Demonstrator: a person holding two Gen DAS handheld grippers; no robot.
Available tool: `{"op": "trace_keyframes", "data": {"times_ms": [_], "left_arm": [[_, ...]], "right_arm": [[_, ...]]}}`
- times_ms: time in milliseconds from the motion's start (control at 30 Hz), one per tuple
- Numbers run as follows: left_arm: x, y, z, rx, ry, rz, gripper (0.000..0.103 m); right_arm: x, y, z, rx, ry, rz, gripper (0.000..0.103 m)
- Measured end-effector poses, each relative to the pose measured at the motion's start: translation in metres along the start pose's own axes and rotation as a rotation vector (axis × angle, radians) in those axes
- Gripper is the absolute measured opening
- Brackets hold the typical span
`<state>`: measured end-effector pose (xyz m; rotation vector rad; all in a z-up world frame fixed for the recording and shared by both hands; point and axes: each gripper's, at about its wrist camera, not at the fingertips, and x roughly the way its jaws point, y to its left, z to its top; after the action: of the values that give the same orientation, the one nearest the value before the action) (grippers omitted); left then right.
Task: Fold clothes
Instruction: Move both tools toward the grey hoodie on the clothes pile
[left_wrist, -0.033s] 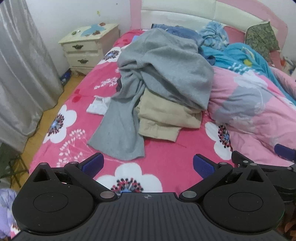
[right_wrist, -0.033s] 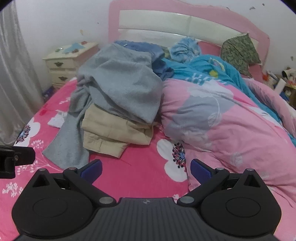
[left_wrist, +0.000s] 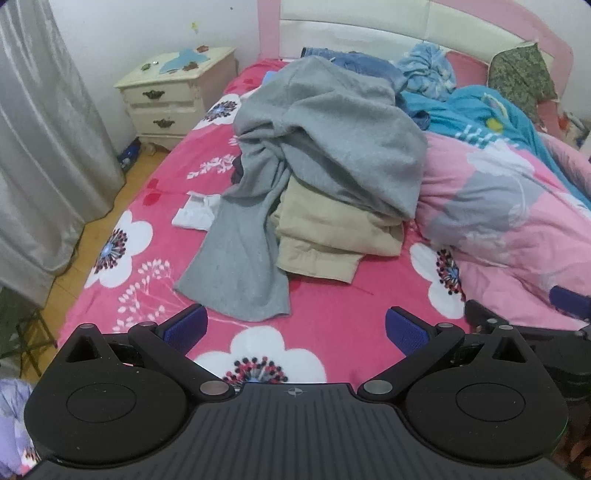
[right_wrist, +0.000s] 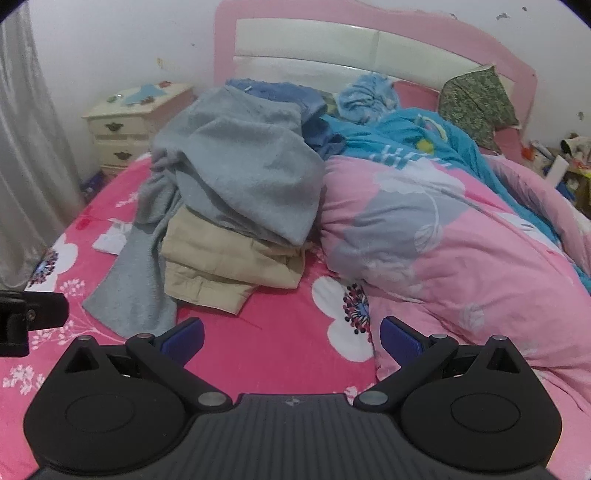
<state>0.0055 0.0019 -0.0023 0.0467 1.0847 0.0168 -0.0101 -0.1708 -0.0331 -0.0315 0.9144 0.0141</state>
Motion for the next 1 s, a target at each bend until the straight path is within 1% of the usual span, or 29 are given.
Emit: {"op": "trace_keyframes", "data": {"times_ms": [133, 167, 200, 233, 300, 367, 400, 467, 533, 600, 700, 833, 900, 1000], "left_arm": [[0.011, 0.004, 0.008, 0.015, 0.104, -0.039, 0.103], [0.016, 0.012, 0.01, 0.023, 0.111, -0.07, 0.103], [0.02, 0.033, 0.005, 0.021, 0.088, -0.127, 0.103], [0.025, 0.049, 0.0, 0.029, 0.073, -0.168, 0.103], [0.042, 0.056, -0.008, 0.092, 0.082, -0.165, 0.103], [0.055, 0.061, -0.021, 0.135, 0.089, -0.148, 0.103], [0.064, 0.064, -0.029, 0.146, 0.105, -0.152, 0.103], [0.079, 0.069, -0.043, 0.136, 0.127, -0.175, 0.103], [0.084, 0.074, -0.054, 0.114, 0.117, -0.199, 0.103], [0.086, 0.078, -0.066, 0.084, 0.087, -0.223, 0.103], [0.081, 0.083, -0.08, 0.042, 0.062, -0.248, 0.103], [0.071, 0.092, -0.104, -0.003, 0.057, -0.263, 0.103], [0.066, 0.098, -0.118, -0.009, 0.059, -0.278, 0.103], [0.06, 0.099, -0.135, 0.009, 0.074, -0.291, 0.103]], "right_arm": [[-0.008, 0.005, 0.01, 0.049, -0.017, 0.013, 0.103], [-0.006, 0.003, 0.01, 0.077, -0.016, 0.011, 0.103], [-0.005, 0.007, 0.006, 0.093, -0.023, -0.016, 0.103], [-0.004, 0.011, 0.003, 0.109, -0.029, -0.043, 0.103], [0.0, 0.02, -0.002, 0.142, -0.037, -0.09, 0.103], [0.01, 0.035, -0.005, 0.176, -0.023, -0.127, 0.103], [0.013, 0.039, -0.009, 0.187, -0.024, -0.143, 0.103], [0.016, 0.039, -0.028, 0.183, -0.04, -0.158, 0.103], [0.017, 0.042, -0.041, 0.18, -0.048, -0.165, 0.103], [0.016, 0.045, -0.053, 0.178, -0.053, -0.168, 0.103], [0.006, 0.051, -0.07, 0.171, -0.066, -0.174, 0.103], [-0.013, 0.057, -0.09, 0.179, -0.09, -0.169, 0.103], [-0.023, 0.059, -0.1, 0.18, -0.103, -0.166, 0.103], [-0.038, 0.063, -0.111, 0.17, -0.128, -0.17, 0.103]]}}
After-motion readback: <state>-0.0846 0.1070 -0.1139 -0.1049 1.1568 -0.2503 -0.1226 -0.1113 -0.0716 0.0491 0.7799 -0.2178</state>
